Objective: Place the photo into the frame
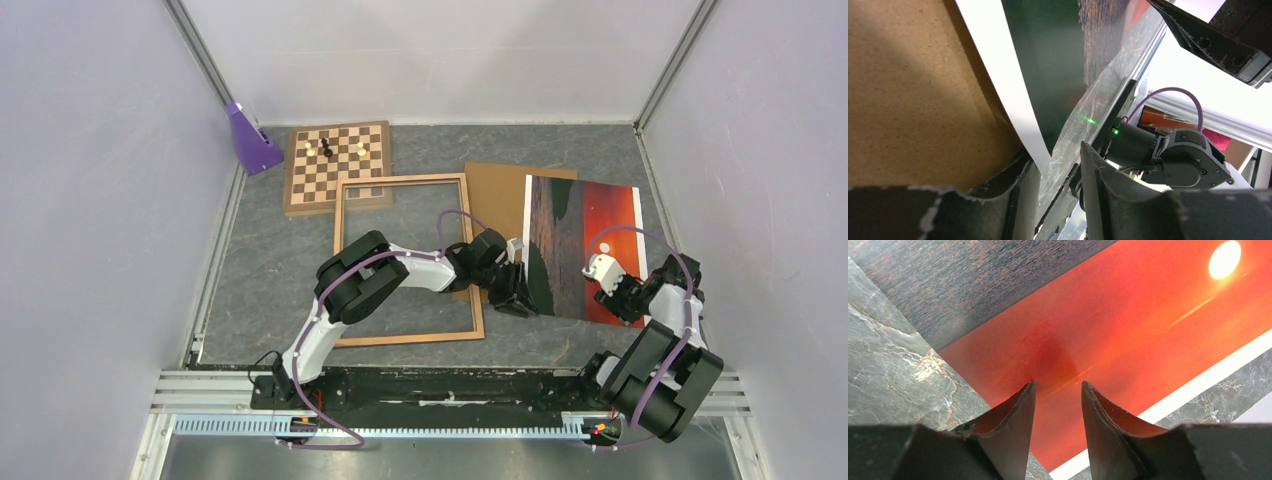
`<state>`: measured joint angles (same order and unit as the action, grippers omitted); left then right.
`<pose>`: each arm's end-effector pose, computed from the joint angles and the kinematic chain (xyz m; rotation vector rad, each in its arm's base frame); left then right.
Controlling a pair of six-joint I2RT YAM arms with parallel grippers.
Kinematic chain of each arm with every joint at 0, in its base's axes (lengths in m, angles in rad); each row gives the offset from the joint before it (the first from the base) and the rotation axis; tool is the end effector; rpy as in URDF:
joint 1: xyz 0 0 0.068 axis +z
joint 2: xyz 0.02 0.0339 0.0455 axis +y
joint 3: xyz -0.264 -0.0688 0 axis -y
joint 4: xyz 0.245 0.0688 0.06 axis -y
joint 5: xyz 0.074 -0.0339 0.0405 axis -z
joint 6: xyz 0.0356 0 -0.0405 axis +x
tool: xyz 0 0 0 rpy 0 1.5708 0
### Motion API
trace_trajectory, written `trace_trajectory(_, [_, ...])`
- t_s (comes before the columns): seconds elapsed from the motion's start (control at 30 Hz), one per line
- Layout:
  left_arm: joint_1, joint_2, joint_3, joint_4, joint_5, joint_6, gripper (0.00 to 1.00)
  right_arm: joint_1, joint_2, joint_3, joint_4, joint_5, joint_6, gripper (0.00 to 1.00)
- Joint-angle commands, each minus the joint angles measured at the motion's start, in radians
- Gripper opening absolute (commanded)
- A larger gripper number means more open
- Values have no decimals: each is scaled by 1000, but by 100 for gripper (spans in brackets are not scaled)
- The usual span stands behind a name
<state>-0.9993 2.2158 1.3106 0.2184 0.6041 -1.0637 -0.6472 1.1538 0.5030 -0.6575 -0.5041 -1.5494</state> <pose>0.2302 -0.3954 0.1033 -0.3082 -2.6868 1.5145 0.1473 -0.0898 0.1526 -1.2023 2.2811 -0.0009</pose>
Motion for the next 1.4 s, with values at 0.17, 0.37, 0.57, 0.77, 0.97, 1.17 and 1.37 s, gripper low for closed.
trace_trajectory(0.17, [-7,27,27,-39,-14,28,29,-50,36,12,-189,-3,-13,47])
trace_trajectory(0.37, [-4,30,32,-37,-1,17,19,-100,26,85,-249,-85,-23,61])
trace_trajectory(0.57, [2,35,39,-29,14,4,6,-124,-28,125,-279,-167,-12,67])
trace_trajectory(0.77, [5,13,51,-26,53,-13,2,-131,-82,151,-275,-227,26,72])
trace_trajectory(0.97, [7,-50,85,-104,87,41,2,-134,-93,181,-230,-292,141,78])
trace_trajectory(1.17, [31,-122,178,-325,103,211,2,-133,-131,179,-109,-338,336,90])
trace_trajectory(1.37, [84,-175,296,-557,92,428,2,-121,-181,170,-10,-333,459,94])
